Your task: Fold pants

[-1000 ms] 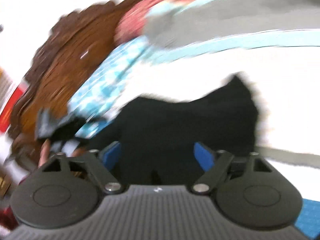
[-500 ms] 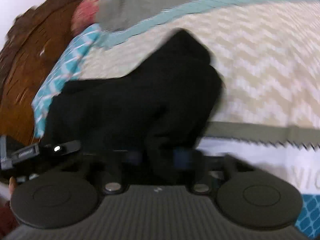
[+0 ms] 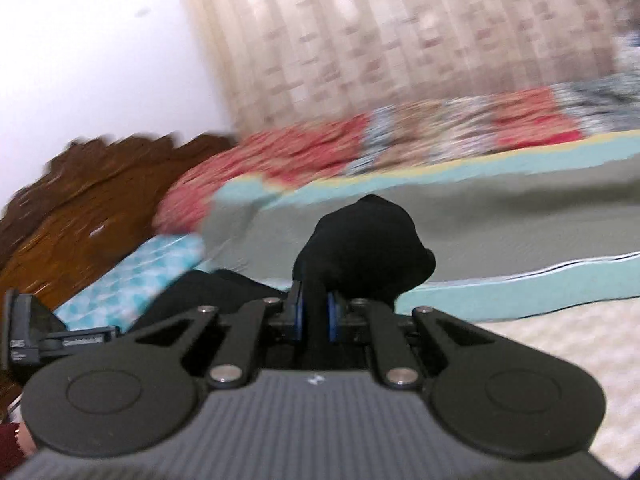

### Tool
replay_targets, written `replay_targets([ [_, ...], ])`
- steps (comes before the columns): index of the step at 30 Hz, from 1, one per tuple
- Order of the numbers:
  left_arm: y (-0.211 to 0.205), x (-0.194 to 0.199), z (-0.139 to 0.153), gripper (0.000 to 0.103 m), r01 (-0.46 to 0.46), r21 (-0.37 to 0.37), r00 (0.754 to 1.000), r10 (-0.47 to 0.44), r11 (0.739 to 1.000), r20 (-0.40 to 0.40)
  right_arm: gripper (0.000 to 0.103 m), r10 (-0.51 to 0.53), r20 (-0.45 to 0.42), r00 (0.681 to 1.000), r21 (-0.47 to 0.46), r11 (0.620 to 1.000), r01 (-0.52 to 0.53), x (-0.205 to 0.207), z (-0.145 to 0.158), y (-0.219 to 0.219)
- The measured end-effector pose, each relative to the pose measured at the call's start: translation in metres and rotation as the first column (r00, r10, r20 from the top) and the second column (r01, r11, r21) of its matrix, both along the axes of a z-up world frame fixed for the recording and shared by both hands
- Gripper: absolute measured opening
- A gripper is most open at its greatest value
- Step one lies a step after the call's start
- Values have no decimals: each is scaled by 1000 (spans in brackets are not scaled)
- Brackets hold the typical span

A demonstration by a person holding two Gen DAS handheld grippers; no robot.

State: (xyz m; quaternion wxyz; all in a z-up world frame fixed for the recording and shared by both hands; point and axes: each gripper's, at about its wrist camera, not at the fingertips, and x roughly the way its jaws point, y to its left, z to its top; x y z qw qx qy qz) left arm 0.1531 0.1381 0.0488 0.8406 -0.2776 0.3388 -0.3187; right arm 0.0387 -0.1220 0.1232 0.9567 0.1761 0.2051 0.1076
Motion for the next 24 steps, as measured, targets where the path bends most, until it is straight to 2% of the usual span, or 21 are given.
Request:
replay_targets([
  [2, -42, 18, -21, 52, 12, 64, 999, -10, 998, -33, 14, -81, -20, 997, -10, 997, 81, -4, -15, -36],
  [4, -86, 36, -53, 53, 32, 195, 996, -15, 980, -88, 14, -181, -86, 980, -17, 983, 180, 10, -46, -57],
  [5, -103, 42, -70, 53, 41, 269, 993, -10, 962, -116, 18, -214, -133, 968, -21, 977, 213, 17, -63, -62],
  [6, -120, 47, -87, 62, 38, 362, 990, 14, 932, -140, 22, -247, -205, 947, -32, 969, 245, 26, -84, -71],
  [7, -128, 47, -95, 74, 23, 405, 989, 39, 914, -143, 26, -289, -299, 910, -53, 957, 286, 31, -106, -83],
  [8, -130, 46, -97, 75, 10, 404, 989, 51, 915, -141, 31, -317, -366, 875, -57, 946, 319, 33, -123, -89],
  [9, -131, 45, -95, 75, 3, 411, 988, 60, 912, -140, 31, -323, -395, 860, -35, 941, 338, 30, -132, -95],
  [10, -133, 43, -89, 75, 6, 426, 988, 59, 905, -140, 31, -314, -392, 865, 19, 937, 349, 22, -136, -100],
  [11, -132, 41, -83, 75, 10, 443, 989, 55, 896, -135, 35, -315, -378, 871, 43, 933, 356, 17, -134, -101],
  [12, -129, 36, -75, 75, 5, 468, 991, 59, 884, -122, 45, -323, -358, 876, 48, 931, 363, 9, -128, -100],
  [13, -124, 34, -67, 76, -8, 487, 992, 67, 874, -105, 48, -331, -334, 882, 44, 930, 365, 2, -122, -97],
  [17, -104, -2, -31, 76, -68, 506, 995, 94, 860, -25, 51, -319, -248, 915, 32, 941, 337, -24, -97, -86],
  [19, -98, -19, -15, 76, -91, 518, 995, 98, 851, 13, 52, -299, -234, 925, 25, 949, 313, -41, -90, -76],
  [24, -82, -70, 8, 80, -85, 515, 996, 76, 853, 38, 55, -253, -240, 937, 5, 965, 262, -85, -92, -56],
])
